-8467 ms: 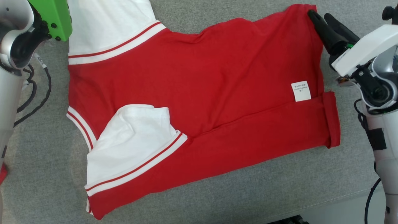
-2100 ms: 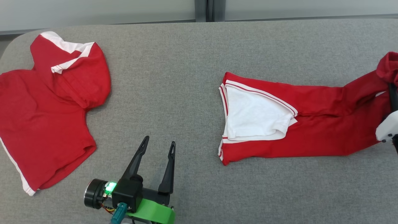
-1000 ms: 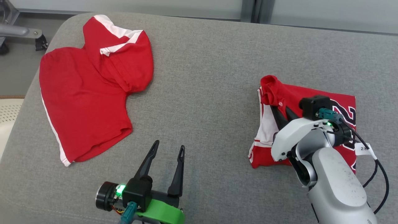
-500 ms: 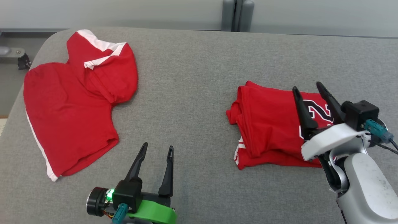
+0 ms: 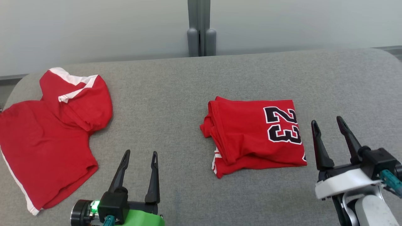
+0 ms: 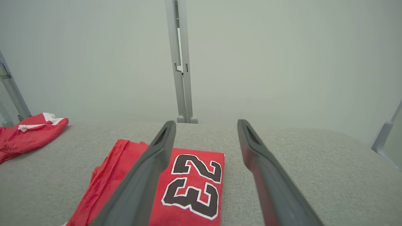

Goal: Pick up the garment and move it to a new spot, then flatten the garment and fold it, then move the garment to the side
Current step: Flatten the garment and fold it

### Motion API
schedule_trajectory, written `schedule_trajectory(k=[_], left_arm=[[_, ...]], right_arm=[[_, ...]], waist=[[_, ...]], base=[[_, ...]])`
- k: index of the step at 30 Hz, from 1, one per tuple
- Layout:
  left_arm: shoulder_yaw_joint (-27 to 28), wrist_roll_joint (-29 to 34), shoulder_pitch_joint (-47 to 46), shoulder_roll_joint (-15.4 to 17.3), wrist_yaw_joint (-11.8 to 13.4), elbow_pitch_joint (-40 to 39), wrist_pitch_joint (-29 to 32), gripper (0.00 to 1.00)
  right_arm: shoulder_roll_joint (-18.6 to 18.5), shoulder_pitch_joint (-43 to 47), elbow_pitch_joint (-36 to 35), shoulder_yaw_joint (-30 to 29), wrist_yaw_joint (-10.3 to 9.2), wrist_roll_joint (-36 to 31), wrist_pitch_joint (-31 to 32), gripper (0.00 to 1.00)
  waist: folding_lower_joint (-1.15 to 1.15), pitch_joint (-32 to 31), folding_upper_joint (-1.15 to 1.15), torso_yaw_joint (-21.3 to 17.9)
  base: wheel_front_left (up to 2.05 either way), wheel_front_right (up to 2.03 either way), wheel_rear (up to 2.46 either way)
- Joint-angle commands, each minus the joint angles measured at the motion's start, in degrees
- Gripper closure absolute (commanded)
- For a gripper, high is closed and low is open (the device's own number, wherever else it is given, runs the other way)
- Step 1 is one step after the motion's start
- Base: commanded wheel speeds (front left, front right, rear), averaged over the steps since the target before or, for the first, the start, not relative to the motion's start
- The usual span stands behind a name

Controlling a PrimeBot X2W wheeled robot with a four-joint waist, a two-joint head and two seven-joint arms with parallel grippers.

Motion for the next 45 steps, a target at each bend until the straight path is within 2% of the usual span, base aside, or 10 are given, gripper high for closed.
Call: schedule_trajectory(k=[1,6,16,36,45], left_arm=[[0.48,0.51,1.46,0.09,-0.32,-0.44,-0.18,0.00],[1.09,0.91,3.30,0.10,-0.14,-2.13,-0.18,0.00],[1.11,0.08,6.40,0.09,0.91,-1.91,-0.18,0.00],[0.15,-0.36,6.75,0.10,0.56,0.44,-0.18,0.00],[0.64,-0.78,7.47,0.10,0.82,0.04,-0.18,0.00]], right_arm=[[0.33,2.23,-1.38,-0.13,-0.09,-0.39,-0.11,0.00],[1.71,7.62,-5.02,-0.71,-0.09,-1.65,-0.13,0.00],[2.73,12.88,-5.23,0.68,-0.09,-0.76,-0.14,0.00],[3.39,15.53,-5.49,1.57,-0.09,-1.77,-0.14,0.00],[3.77,14.83,-5.44,2.18,-0.09,-2.24,-0.14,0.00]], waist=[[0.00,-2.72,0.00,-2.27],[0.00,-4.33,0.00,-2.21],[0.00,-6.35,0.00,-1.15],[0.00,-9.26,0.00,1.44],[0.00,-9.14,0.00,1.46]], base=[[0.00,0.00,0.00],[0.00,0.00,0.00],[0.00,0.00,0.00],[0.00,0.00,0.00],[0.00,0.00,0.00]])
